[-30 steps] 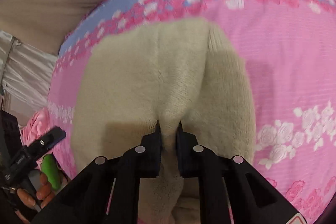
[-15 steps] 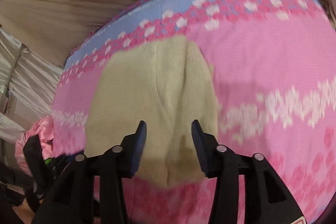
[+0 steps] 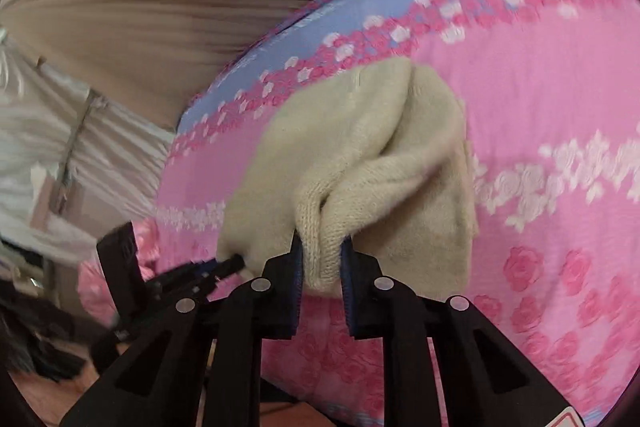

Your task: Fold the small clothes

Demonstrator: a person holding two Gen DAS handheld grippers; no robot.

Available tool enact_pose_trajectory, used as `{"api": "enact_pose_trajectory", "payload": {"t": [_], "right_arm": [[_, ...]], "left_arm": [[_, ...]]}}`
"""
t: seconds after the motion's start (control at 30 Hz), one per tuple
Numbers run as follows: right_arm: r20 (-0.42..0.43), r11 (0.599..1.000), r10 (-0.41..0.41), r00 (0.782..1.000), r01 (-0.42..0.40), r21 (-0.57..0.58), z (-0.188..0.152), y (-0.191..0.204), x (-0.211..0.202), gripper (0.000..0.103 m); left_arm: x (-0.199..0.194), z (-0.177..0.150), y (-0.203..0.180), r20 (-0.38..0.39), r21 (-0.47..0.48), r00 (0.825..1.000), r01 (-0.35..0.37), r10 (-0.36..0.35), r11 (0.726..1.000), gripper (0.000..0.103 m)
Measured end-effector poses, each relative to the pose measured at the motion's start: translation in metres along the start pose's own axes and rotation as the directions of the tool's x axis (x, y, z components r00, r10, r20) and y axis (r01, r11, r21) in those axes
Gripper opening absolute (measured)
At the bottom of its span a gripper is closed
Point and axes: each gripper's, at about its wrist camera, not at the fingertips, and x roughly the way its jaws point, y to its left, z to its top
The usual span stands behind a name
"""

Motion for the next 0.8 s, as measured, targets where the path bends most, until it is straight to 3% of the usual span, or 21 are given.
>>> {"api": "enact_pose_trajectory", "payload": {"t": [0.07,0.1,0.13,0.2,0.27,0.3,0.33,0.37,0.47,0.53,0.57,0.73,0.77,0.8], "right_arm": [[-0.085,0.994,-0.109,0.990,0.108,-0.027,-0.014,-0.014,0.025,0.017],[-0.151,0.979,-0.206,0.967,0.203,-0.034,-0.025,-0.030,0.048,0.018],[-0.192,0.969,-0.246,0.950,0.243,-0.040,-0.034,-0.042,0.061,0.023],[-0.195,0.976,-0.209,0.958,0.217,0.020,-0.041,-0.047,0.058,0.027],[-0.143,0.974,-0.222,0.964,0.227,0.016,-0.036,-0.035,0.040,0.044],[-0.099,0.969,-0.245,0.964,0.245,-0.009,-0.029,-0.026,0.028,0.047],[-0.066,0.964,-0.264,0.962,0.263,-0.029,-0.023,-0.020,0.021,0.057],[-0.032,0.956,-0.289,0.957,0.288,-0.051,-0.016,-0.016,0.015,0.069],[0.020,0.950,-0.305,0.952,0.305,-0.063,0.003,-0.015,0.015,0.081],[0.000,0.954,-0.296,0.955,0.296,-0.041,0.009,-0.025,0.027,0.082],[-0.018,0.956,-0.292,0.956,0.291,-0.023,0.009,-0.033,0.032,0.082],[-0.079,0.975,-0.192,0.978,0.199,0.094,0.001,-0.061,0.063,0.082],[-0.081,0.978,-0.165,0.983,0.174,0.118,0.001,-0.065,0.067,0.083],[-0.087,0.978,-0.147,0.985,0.158,0.137,0.001,-0.068,0.071,0.083]], "left_arm": [[0.015,-0.013,0.002,-0.065,0.008,0.998,-0.022,0.022,1.000,0.021],[0.023,-0.020,0.003,-0.095,0.004,0.995,-0.035,0.035,0.999,0.022],[0.027,-0.025,0.006,-0.112,-0.012,0.993,-0.035,0.033,0.999,0.022],[0.021,-0.032,0.011,-0.126,-0.094,0.992,0.006,-0.018,0.996,0.029],[-0.004,-0.027,0.011,-0.055,-0.150,0.997,0.043,-0.052,0.988,0.057],[-0.014,-0.023,0.009,-0.018,-0.155,0.999,0.033,-0.036,0.987,0.076],[-0.024,-0.016,0.005,0.023,-0.153,1.000,0.017,-0.013,0.988,0.087],[-0.033,-0.004,0.000,0.062,-0.153,0.998,0.015,-0.006,0.988,0.090],[-0.031,0.024,-0.006,0.089,-0.181,0.991,0.114,-0.099,0.977,0.095],[-0.007,0.044,-0.002,0.065,-0.247,0.981,0.193,-0.182,0.950,0.095],[0.011,0.052,0.004,0.040,-0.291,0.980,0.198,-0.195,0.936,0.095],[0.070,0.056,0.031,-0.066,-0.455,0.981,0.135,-0.185,0.880,0.095],[0.080,0.051,0.035,-0.089,-0.496,0.976,0.131,-0.200,0.859,0.095],[0.091,0.046,0.040,-0.099,-0.556,0.964,0.151,-0.245,0.817,0.096]]}}
